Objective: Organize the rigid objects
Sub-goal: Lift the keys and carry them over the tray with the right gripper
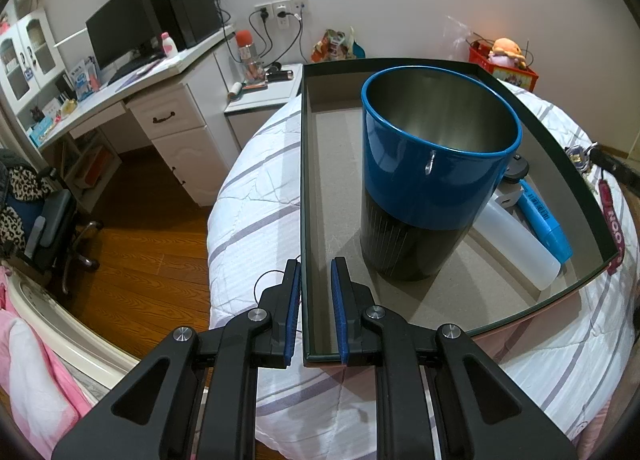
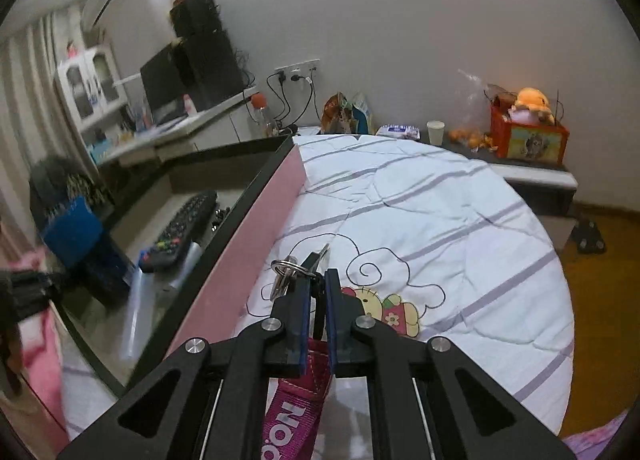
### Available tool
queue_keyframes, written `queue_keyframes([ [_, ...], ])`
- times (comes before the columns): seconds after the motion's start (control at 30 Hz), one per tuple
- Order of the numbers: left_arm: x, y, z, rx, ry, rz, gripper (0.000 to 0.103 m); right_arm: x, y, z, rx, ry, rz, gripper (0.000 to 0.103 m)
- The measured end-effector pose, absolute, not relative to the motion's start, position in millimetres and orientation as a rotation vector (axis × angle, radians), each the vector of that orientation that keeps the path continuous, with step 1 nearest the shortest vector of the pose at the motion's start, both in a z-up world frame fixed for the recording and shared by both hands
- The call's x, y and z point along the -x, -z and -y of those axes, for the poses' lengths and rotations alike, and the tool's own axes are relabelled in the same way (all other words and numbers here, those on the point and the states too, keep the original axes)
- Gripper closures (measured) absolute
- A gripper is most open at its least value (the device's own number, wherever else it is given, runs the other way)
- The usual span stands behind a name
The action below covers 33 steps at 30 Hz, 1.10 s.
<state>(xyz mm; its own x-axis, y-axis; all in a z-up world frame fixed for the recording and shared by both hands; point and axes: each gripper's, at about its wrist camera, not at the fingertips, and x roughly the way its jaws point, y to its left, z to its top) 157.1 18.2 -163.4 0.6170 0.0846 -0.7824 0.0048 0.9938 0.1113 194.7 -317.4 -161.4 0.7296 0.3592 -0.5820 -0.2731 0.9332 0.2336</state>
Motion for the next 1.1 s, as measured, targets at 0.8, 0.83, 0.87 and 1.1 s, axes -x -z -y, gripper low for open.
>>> queue_keyframes([
  [0.8, -156, 165, -18, -0.104, -0.044, -0.905, 0.089, -191, 86, 278, -0.001, -0.317, -0.508, 0.096],
  [0.83, -157, 164, -17, -0.104, -0.044, -0.905, 0.089, -191, 85, 277, 0.003, -0.316, -0.502, 0.096],
  [0.87, -156, 164, -18, -0.104, -0.044, -0.905, 0.089, -191, 83, 275, 0.006, -0.321, -0.501, 0.096],
  [1.1, -157, 164, -17, -0.105, -0.045, -0.905, 0.089, -189, 72, 267, 0.025, -0.33, -0.485, 0.096],
])
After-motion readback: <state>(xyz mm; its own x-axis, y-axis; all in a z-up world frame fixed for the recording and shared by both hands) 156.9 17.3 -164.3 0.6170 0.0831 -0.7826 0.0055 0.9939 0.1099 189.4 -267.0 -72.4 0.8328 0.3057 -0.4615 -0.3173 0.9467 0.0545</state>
